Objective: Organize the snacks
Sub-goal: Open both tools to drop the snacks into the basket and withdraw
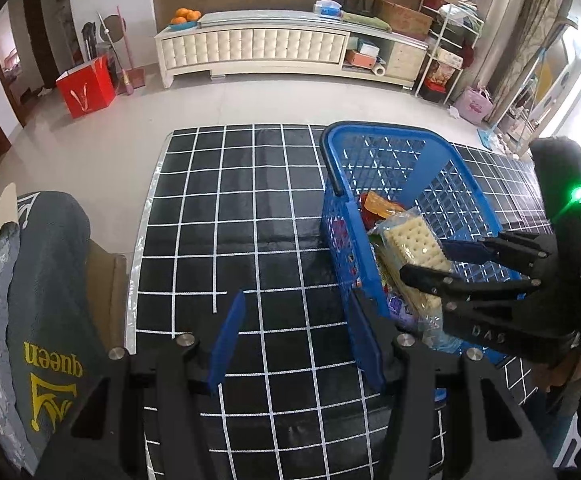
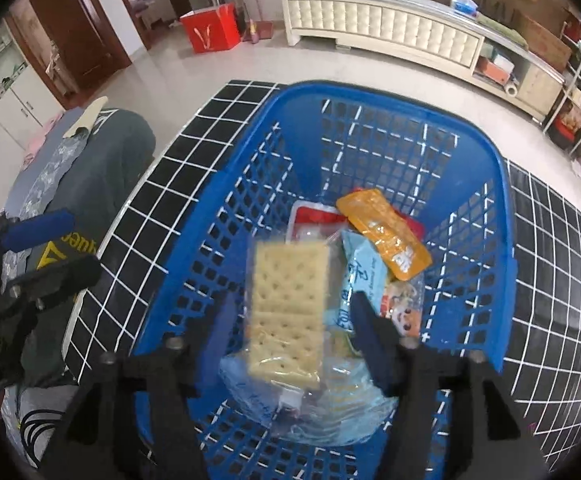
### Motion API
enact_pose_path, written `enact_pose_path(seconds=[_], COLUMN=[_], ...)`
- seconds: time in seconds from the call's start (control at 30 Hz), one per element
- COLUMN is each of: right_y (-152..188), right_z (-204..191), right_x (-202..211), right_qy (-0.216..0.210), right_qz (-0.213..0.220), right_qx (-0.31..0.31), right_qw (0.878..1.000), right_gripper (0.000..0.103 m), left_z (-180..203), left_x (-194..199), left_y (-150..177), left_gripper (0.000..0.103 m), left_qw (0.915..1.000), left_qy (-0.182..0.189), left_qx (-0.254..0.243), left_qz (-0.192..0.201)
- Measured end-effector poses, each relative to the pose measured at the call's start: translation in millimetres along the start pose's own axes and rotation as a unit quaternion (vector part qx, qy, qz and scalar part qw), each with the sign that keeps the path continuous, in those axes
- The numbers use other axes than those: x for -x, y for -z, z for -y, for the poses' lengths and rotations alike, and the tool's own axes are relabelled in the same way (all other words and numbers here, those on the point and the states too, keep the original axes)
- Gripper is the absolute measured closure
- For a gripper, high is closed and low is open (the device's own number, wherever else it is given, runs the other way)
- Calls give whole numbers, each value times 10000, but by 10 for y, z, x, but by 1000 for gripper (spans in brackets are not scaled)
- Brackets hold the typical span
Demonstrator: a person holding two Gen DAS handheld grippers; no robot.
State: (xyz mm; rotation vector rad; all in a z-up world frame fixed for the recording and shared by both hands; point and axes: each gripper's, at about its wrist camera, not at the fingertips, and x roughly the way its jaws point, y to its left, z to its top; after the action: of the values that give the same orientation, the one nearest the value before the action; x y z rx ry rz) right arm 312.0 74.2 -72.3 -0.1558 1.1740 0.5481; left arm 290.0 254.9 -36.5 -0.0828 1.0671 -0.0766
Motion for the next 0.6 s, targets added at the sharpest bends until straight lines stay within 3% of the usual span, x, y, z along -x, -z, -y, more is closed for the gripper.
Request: enact_pose_path(seconds=[0.07,0.6], right_y=[35,483], right_z=[4,609], right_x=[137,1280], right_qy=[-17,239], right_qz=[158,711], right_qx=[24,-480], right_qw=[9999,9960], right_gripper=[29,29], left_z=[17,790], left_x=[15,577], left_y=[16,63], left_gripper=[47,45], left_qw=[10000,9984], left_qy=[-20,8], left_qx=[33,-435], left_qz=[-10,351])
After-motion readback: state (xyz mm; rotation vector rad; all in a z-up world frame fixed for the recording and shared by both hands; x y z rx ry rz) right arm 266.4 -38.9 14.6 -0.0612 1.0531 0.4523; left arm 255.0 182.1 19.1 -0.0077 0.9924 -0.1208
